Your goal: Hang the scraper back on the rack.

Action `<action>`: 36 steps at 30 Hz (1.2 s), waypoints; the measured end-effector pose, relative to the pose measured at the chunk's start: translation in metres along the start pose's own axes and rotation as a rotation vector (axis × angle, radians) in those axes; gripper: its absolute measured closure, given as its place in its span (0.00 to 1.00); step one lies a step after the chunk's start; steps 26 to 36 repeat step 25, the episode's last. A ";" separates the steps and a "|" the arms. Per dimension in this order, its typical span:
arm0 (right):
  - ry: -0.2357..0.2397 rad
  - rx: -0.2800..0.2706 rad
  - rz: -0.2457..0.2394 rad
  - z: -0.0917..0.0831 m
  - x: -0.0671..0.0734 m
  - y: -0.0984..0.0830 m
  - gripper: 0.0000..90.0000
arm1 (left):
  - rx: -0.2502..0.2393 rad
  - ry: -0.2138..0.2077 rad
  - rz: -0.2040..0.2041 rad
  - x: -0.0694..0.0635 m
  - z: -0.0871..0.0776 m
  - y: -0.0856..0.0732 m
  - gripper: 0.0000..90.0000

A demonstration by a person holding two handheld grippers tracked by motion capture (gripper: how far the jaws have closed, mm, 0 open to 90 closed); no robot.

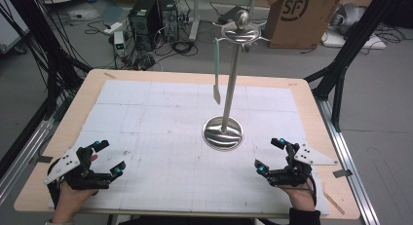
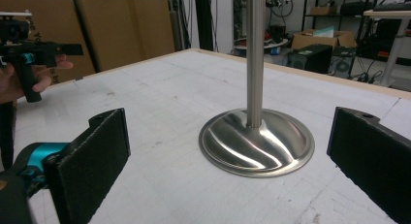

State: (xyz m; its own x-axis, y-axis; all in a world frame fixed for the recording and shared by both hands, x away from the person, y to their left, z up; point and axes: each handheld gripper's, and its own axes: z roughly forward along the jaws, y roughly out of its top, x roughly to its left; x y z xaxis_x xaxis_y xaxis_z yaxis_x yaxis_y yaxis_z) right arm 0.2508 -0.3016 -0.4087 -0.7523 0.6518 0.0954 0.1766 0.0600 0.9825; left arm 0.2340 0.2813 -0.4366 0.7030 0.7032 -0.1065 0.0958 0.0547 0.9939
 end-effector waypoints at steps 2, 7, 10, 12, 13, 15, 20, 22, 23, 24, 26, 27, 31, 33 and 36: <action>-0.002 -0.001 -0.002 0.001 0.000 0.000 0.00 | 0.001 0.012 -0.004 0.002 -0.005 -0.003 0.02; 0.000 0.007 -0.001 0.002 0.001 -0.001 0.00 | 0.008 0.054 -0.027 0.008 -0.015 -0.010 0.02; -0.001 0.005 -0.004 0.002 0.001 -0.001 0.00 | 0.001 0.080 -0.028 0.009 -0.018 -0.014 0.02; -0.001 0.008 0.001 0.002 0.002 -0.001 0.00 | -0.015 0.094 -0.046 0.011 -0.020 -0.016 0.02; -0.004 0.002 -0.006 0.002 0.001 -0.001 0.00 | -0.020 0.103 -0.044 0.013 -0.021 -0.016 0.02; 0.000 0.002 -0.008 0.002 0.001 -0.001 0.00 | -0.015 0.121 -0.028 0.014 -0.021 -0.016 0.02; -0.001 0.009 -0.010 0.003 0.001 -0.002 0.00 | -0.011 0.126 -0.021 0.011 -0.021 -0.014 0.02; 0.000 0.007 -0.007 0.003 0.001 -0.002 0.00 | -0.013 0.122 -0.016 0.010 -0.021 -0.013 0.02; 0.000 0.008 -0.007 0.003 0.001 -0.002 0.00 | -0.015 0.124 -0.013 0.009 -0.021 -0.011 0.02; 0.001 0.011 -0.006 0.003 0.002 -0.002 0.00 | -0.020 0.125 -0.010 0.008 -0.021 -0.009 0.02; 0.001 0.011 -0.006 0.003 0.002 -0.002 0.00 | -0.020 0.125 -0.010 0.008 -0.021 -0.009 0.02; 0.001 0.011 -0.006 0.003 0.002 -0.002 0.00 | -0.020 0.125 -0.010 0.008 -0.021 -0.009 0.02; 0.001 0.011 -0.006 0.003 0.002 -0.002 0.00 | -0.020 0.125 -0.010 0.008 -0.021 -0.009 0.02; 0.001 0.011 -0.006 0.003 0.002 -0.002 0.00 | -0.020 0.125 -0.010 0.008 -0.021 -0.009 0.02; 0.001 0.011 -0.006 0.003 0.002 -0.002 0.00 | -0.020 0.125 -0.010 0.008 -0.021 -0.009 0.02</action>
